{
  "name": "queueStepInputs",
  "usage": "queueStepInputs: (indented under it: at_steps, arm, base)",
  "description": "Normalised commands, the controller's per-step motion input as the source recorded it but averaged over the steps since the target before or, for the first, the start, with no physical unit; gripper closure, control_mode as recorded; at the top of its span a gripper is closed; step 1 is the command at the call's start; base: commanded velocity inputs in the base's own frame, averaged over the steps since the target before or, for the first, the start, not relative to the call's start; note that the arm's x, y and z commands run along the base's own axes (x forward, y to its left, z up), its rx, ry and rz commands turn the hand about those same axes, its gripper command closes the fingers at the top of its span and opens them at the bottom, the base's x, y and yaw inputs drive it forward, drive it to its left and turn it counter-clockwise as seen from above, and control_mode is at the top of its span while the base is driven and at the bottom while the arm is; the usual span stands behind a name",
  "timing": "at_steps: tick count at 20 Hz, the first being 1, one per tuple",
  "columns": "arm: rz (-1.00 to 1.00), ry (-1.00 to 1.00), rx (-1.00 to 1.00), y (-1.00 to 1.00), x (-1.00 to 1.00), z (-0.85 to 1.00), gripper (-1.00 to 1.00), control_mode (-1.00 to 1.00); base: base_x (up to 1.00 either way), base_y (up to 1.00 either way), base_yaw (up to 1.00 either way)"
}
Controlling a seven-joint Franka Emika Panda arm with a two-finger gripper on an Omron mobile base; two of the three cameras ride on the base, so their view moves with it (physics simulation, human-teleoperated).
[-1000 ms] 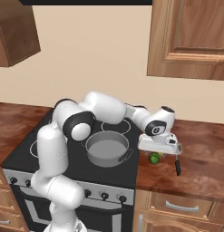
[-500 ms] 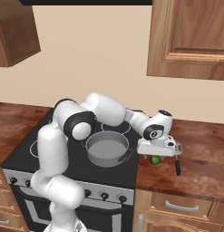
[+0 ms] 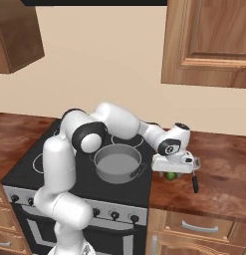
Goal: Put the avocado and lemon wedge in the pot. Retrieve the spatula and lightly stir the vegetables in the pot.
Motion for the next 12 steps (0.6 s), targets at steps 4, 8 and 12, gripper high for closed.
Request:
queueStepInputs:
  at_steps: [4, 8, 12]
  arm:
    - [0.00, 0.00, 0.00, 0.01, 0.00, 0.00, 1.00, -1.00]
    - [0.00, 0.00, 0.00, -0.01, 0.05, 0.00, 1.00, -1.00]
    - [0.00, -0.04, 0.00, 0.00, -0.05, 0.00, 1.00, -1.00]
  base:
    - [0.00, 0.00, 0.00]
    - [0.00, 0.00, 0.00]
    - [0.00, 0.00, 0.00]
